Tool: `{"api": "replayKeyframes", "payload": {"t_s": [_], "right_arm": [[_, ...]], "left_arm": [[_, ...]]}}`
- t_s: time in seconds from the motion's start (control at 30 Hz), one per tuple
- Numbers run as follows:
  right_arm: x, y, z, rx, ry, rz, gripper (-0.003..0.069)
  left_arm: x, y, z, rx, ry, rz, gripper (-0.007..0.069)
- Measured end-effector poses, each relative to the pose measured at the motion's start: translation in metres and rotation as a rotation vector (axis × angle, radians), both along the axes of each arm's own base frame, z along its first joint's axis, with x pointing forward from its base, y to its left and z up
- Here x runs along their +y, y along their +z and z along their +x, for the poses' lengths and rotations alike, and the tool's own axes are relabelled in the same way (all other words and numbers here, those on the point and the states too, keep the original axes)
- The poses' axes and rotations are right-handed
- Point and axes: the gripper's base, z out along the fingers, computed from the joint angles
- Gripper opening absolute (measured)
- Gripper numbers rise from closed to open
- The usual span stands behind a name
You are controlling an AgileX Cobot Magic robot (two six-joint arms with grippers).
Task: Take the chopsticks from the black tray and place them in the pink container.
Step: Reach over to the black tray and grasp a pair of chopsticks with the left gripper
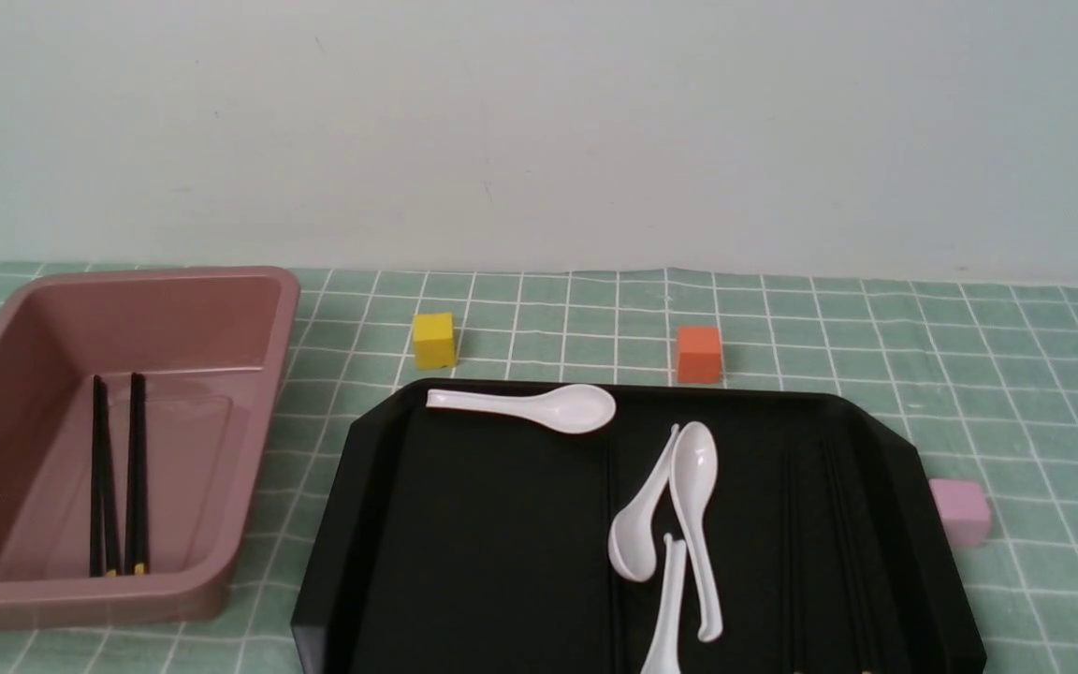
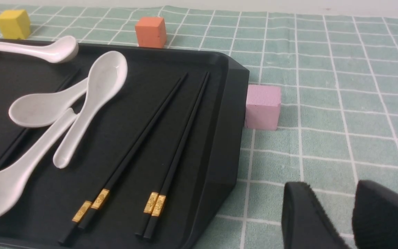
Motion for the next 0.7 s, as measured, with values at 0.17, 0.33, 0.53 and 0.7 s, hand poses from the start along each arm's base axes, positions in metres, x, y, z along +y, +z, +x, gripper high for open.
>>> {"api": "replayKeyframes", "payload": {"t_s": [0.17,0.33,0.53,0.7], "right_arm": [[0.0,0.0,0.0,0.0,0.0,0.0,0.024],[0.0,0.0,0.0,0.0,0.0,0.0,0.024],[0.0,0.0,0.0,0.0,0.0,0.0,0.024],[0.0,0.0,0.0,0.0,0.0,0.0,0.024]], "left_arm": [[-0.017,0.043,0.027,0.251,-0.23,0.411,-0.0013],[-0.024,0.033,0.084,0.773,-0.574,0.67,-0.0013],[-0.057,0.0,0.156,1.0,-0.924,0.765,-0.0013],[-0.129,-0.018,0.187,0.989,-1.058,0.87,-0.0013]]}}
